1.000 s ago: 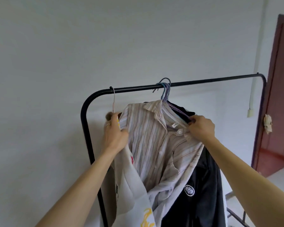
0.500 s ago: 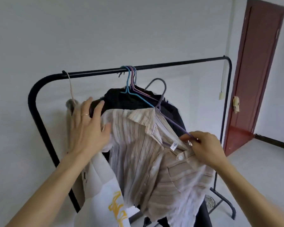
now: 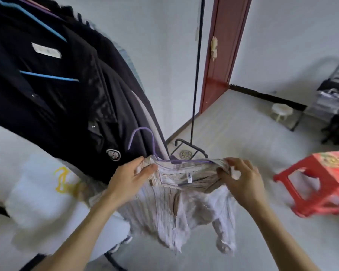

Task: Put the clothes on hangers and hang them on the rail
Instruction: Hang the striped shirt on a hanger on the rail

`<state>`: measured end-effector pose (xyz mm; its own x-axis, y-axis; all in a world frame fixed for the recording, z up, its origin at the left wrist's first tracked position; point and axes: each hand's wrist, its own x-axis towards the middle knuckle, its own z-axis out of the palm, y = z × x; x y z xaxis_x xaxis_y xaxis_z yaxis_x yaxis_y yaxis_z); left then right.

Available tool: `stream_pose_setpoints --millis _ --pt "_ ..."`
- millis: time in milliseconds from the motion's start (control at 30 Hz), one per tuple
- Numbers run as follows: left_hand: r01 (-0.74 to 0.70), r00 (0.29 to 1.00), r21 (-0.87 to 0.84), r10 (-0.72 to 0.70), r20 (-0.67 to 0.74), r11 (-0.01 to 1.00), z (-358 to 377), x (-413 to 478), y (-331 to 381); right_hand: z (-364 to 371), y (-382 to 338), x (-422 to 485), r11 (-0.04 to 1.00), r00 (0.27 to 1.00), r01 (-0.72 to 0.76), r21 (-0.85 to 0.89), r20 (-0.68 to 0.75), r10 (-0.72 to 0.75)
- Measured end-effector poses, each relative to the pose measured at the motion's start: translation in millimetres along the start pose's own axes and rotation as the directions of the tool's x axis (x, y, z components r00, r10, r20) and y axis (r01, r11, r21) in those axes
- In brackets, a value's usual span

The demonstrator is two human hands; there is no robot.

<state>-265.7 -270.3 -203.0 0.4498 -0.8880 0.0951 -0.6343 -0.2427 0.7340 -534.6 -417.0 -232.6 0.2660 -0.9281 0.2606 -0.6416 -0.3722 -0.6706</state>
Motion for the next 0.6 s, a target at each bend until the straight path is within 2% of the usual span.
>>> stream_pose_setpoints --millis 233,333,433,533,600 --pt "0.113 0.985 -0.092 -0.099 0.140 0.989 24.7 -32.8 -40.6 35.4 20.4 -51.1 0.997 0.998 -0.060 -0.053 0.002 0.060" --pt "0.180 0.968 -0.071 -0.164 0.192 0.981 27.1 -41.9 -52.2 44.7 14.7 -57.8 0.987 0.990 -0.102 -0.124 0.090 0.113" --pt "0.143 0.962 0.017 -0.143 0.233 0.990 35.4 -53.2 -47.8 52.4 -6.0 -64.0 0.978 0.965 -0.159 -0.137 0.188 0.183" --pt "0.051 0.955 0.127 -0.085 0.283 0.991 43.1 -61.6 -35.7 59.4 -38.3 -74.2 0.967 0.896 -0.244 0.076 0.400 0.194" --pt "0.036 0.952 0.077 -0.057 0.300 0.996 39.3 -64.4 -32.0 58.2 -46.4 -80.6 0.964 0.901 -0.189 0.185 0.423 0.096"
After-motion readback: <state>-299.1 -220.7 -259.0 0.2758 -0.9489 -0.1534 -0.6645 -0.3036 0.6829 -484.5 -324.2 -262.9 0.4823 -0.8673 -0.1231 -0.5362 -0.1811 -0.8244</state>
